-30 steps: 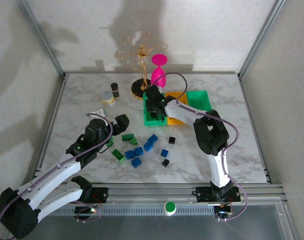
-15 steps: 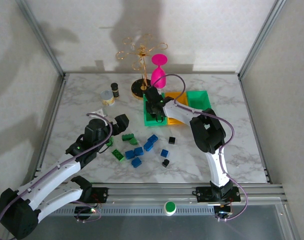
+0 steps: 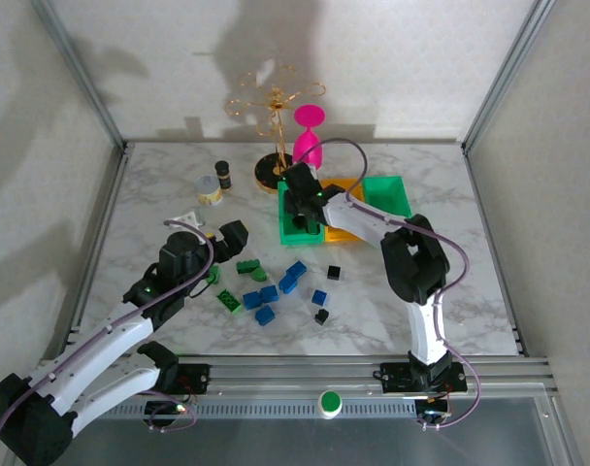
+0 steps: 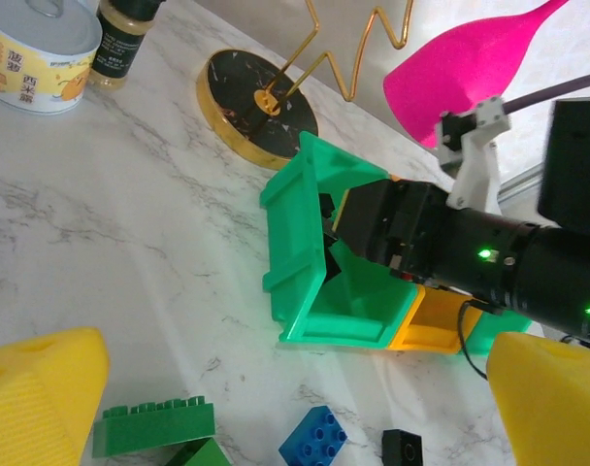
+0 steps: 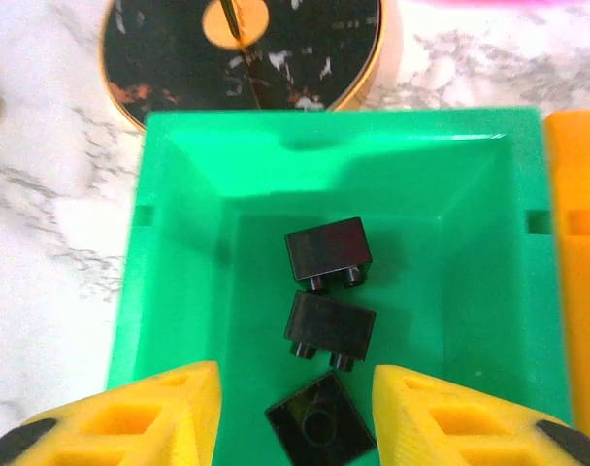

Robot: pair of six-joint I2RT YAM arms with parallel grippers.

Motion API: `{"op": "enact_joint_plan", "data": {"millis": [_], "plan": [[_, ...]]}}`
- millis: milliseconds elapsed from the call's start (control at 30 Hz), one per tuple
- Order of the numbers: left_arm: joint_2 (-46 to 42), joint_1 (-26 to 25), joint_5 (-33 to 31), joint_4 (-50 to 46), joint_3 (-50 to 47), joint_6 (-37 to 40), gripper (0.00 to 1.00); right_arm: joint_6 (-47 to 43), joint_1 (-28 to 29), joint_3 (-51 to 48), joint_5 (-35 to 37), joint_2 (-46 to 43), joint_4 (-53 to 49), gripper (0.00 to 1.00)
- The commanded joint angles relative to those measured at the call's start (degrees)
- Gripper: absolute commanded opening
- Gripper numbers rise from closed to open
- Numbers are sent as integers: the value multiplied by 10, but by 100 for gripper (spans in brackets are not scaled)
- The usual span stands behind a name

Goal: Sort the legos into containers by color
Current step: Place the lego in the container, then pick up the lego from the center of the table.

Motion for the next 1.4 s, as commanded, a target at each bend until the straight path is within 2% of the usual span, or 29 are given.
{"op": "enact_joint_plan", "data": {"millis": [0, 367, 667, 933, 1133, 1367], "plan": [[-12, 5, 20, -8, 2, 11, 100, 9, -1, -35, 0, -62, 8, 46], [-25, -9, 50, -10, -13, 0, 100, 40, -2, -214, -22, -221, 19, 49], [-16, -71, 24, 10, -32, -24, 100, 55, 8, -362, -32, -305, 20, 53], [2, -119, -11, 33, -43, -50, 100, 40, 16, -440, -53, -322, 41, 58], [9, -126, -15, 40, -47, -53, 100, 37, 18, -459, -69, -309, 49, 61], [6, -128, -21, 36, -49, -52, 100, 69, 29, -440, -51, -271, 45, 61]]}}
